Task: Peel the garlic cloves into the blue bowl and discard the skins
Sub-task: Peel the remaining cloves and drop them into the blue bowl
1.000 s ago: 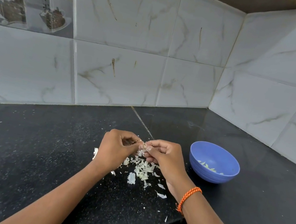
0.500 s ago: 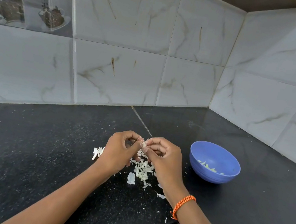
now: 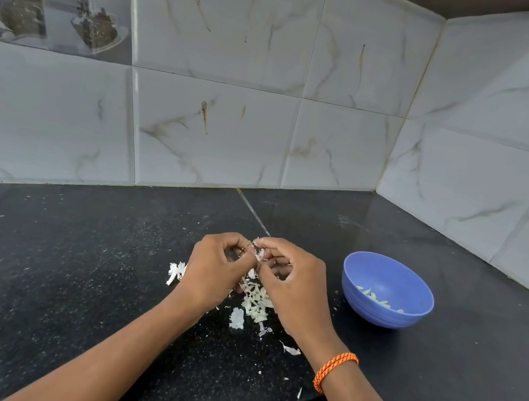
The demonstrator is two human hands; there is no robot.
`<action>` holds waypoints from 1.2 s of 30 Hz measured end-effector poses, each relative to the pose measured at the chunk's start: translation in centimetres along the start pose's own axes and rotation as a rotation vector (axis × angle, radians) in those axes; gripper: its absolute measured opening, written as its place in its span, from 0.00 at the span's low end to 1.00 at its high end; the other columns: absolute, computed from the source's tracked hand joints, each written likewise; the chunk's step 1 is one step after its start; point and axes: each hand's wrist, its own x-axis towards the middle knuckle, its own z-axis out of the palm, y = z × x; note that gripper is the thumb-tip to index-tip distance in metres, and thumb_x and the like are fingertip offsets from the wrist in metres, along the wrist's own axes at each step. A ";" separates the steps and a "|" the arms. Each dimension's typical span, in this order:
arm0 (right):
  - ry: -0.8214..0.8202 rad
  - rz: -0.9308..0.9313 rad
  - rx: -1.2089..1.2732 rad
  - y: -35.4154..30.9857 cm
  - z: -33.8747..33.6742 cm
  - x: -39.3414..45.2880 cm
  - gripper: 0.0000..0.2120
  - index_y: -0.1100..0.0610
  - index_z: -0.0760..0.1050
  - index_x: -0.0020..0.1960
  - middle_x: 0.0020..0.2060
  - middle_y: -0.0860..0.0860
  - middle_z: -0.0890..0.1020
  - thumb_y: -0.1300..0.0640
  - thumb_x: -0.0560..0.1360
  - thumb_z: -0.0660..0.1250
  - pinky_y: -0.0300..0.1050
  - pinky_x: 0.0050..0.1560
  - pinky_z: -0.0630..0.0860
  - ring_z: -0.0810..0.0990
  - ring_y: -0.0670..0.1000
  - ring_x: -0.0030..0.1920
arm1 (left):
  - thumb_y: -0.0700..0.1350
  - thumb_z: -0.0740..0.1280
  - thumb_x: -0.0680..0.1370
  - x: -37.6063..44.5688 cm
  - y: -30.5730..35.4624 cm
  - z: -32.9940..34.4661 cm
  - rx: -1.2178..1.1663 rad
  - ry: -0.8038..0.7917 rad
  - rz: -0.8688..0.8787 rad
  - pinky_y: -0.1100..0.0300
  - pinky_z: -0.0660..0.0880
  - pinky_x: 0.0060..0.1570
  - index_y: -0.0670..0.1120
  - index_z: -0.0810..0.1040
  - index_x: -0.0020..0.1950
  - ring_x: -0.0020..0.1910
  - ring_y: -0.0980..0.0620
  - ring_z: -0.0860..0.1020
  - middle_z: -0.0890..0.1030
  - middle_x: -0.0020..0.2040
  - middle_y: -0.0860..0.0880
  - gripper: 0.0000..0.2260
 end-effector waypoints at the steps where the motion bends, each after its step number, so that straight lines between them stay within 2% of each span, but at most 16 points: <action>1: -0.005 0.001 0.007 -0.1 -0.1 0.1 0.17 0.50 0.86 0.61 0.45 0.45 0.86 0.66 0.77 0.75 0.36 0.45 0.82 0.85 0.48 0.44 | 0.39 0.71 0.81 0.0 0.1 0.0 -0.017 0.002 -0.004 0.55 0.80 0.31 0.47 0.86 0.43 0.30 0.50 0.77 0.84 0.37 0.43 0.09; 5: 0.018 -0.023 -0.031 -0.5 -0.2 0.3 0.18 0.49 0.84 0.62 0.42 0.44 0.84 0.65 0.77 0.76 0.39 0.44 0.83 0.84 0.47 0.42 | 0.38 0.70 0.80 -0.4 0.5 0.3 -0.081 -0.002 -0.027 0.57 0.77 0.31 0.44 0.85 0.42 0.31 0.49 0.76 0.83 0.37 0.39 0.09; 10: 0.086 -0.075 0.019 -0.8 0.2 -0.1 0.17 0.51 0.82 0.59 0.43 0.44 0.84 0.68 0.75 0.75 0.42 0.47 0.84 0.85 0.49 0.44 | 0.39 0.70 0.82 -0.7 1.0 0.3 -0.189 -0.018 -0.104 0.62 0.71 0.28 0.42 0.84 0.42 0.30 0.52 0.74 0.77 0.33 0.45 0.10; 15: 0.175 -0.086 0.124 -0.4 1.0 -0.7 0.12 0.53 0.83 0.57 0.45 0.44 0.85 0.64 0.77 0.78 0.43 0.49 0.84 0.86 0.51 0.48 | 0.39 0.70 0.81 -0.7 1.3 0.3 -0.255 -0.036 -0.187 0.59 0.69 0.30 0.45 0.83 0.39 0.30 0.55 0.74 0.78 0.33 0.50 0.11; 18: 0.196 -0.064 0.247 -0.4 1.4 -1.0 0.10 0.54 0.83 0.56 0.47 0.47 0.86 0.64 0.77 0.77 0.42 0.51 0.84 0.86 0.53 0.51 | 0.39 0.70 0.80 -0.6 1.4 0.5 -0.300 -0.031 -0.234 0.62 0.67 0.27 0.43 0.83 0.41 0.30 0.55 0.73 0.79 0.36 0.48 0.08; 22: 0.251 0.025 0.521 -0.7 1.3 -0.3 0.12 0.58 0.84 0.57 0.51 0.53 0.87 0.71 0.77 0.74 0.43 0.55 0.82 0.86 0.51 0.53 | 0.40 0.71 0.81 -0.6 0.6 0.4 -0.247 -0.008 -0.285 0.62 0.67 0.26 0.44 0.81 0.40 0.28 0.52 0.75 0.76 0.38 0.45 0.09; 25: 0.215 0.130 0.660 -0.7 1.1 0.3 0.13 0.58 0.86 0.57 0.53 0.53 0.89 0.71 0.78 0.72 0.43 0.55 0.83 0.87 0.53 0.52 | 0.42 0.68 0.82 -0.4 0.7 -0.2 -0.105 -0.029 -0.193 0.59 0.68 0.26 0.43 0.81 0.40 0.30 0.48 0.78 0.79 0.38 0.46 0.11; 28: 0.163 0.154 0.606 -0.3 0.7 0.3 0.11 0.59 0.87 0.56 0.51 0.53 0.89 0.70 0.79 0.71 0.44 0.55 0.84 0.89 0.55 0.51 | 0.43 0.63 0.83 -0.3 1.4 -0.4 -0.062 -0.053 -0.138 0.60 0.65 0.26 0.46 0.85 0.43 0.30 0.46 0.79 0.83 0.41 0.49 0.13; 30: 0.153 0.129 0.511 0.0 0.3 0.1 0.09 0.59 0.87 0.54 0.49 0.52 0.90 0.70 0.79 0.72 0.42 0.54 0.83 0.89 0.53 0.51 | 0.45 0.64 0.84 -0.3 1.5 -0.4 -0.043 -0.064 -0.126 0.60 0.65 0.26 0.47 0.87 0.45 0.30 0.45 0.81 0.85 0.45 0.49 0.14; 33: 0.165 0.066 0.343 0.4 0.0 -0.2 0.08 0.57 0.88 0.52 0.46 0.49 0.89 0.67 0.79 0.74 0.41 0.53 0.84 0.88 0.50 0.51 | 0.48 0.69 0.84 -0.5 1.3 -0.4 -0.077 -0.071 -0.137 0.60 0.65 0.26 0.48 0.88 0.46 0.30 0.44 0.82 0.86 0.47 0.49 0.11; 36: 0.195 0.053 0.273 0.7 0.0 -0.3 0.06 0.55 0.88 0.51 0.45 0.47 0.89 0.64 0.78 0.76 0.45 0.53 0.85 0.89 0.50 0.50 | 0.49 0.74 0.82 -0.6 1.5 -0.4 -0.146 -0.101 -0.176 0.60 0.66 0.26 0.45 0.88 0.46 0.32 0.44 0.83 0.88 0.47 0.48 0.10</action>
